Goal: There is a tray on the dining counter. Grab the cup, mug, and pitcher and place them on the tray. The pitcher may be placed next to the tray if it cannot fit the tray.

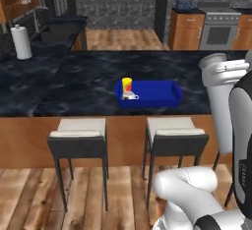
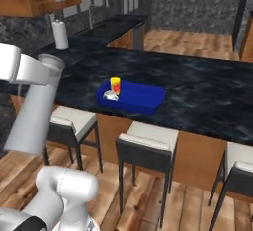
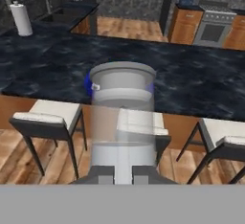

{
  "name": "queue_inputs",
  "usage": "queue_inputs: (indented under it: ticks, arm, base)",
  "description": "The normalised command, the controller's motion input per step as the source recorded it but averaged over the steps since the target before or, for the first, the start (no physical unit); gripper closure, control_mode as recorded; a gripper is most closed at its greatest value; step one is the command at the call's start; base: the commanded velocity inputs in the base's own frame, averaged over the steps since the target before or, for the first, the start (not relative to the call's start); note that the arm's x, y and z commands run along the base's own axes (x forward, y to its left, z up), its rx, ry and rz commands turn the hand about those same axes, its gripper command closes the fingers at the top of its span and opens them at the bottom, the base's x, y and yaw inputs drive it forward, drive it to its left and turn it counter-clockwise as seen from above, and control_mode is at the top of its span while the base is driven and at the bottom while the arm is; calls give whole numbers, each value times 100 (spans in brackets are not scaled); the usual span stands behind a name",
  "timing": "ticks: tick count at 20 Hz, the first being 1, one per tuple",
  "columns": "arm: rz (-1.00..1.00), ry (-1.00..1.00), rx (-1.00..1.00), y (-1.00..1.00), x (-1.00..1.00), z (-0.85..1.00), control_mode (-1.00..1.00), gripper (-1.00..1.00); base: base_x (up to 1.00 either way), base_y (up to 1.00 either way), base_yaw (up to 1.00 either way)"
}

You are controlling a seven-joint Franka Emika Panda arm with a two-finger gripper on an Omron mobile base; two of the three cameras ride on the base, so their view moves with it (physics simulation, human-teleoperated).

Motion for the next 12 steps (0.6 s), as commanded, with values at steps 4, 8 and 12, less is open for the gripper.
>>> queue_inputs:
  ticks: [4, 8, 12]
  arm:
    - [0, 0, 0, 0, 0, 0, 100, 100]
    - [0, 0, 0, 0, 0, 0, 100, 100]
    - [0, 0, 0, 0, 0, 0, 100, 100]
  base:
    - [72, 38, -31]
    - [75, 25, -29]
    - [80, 4, -25]
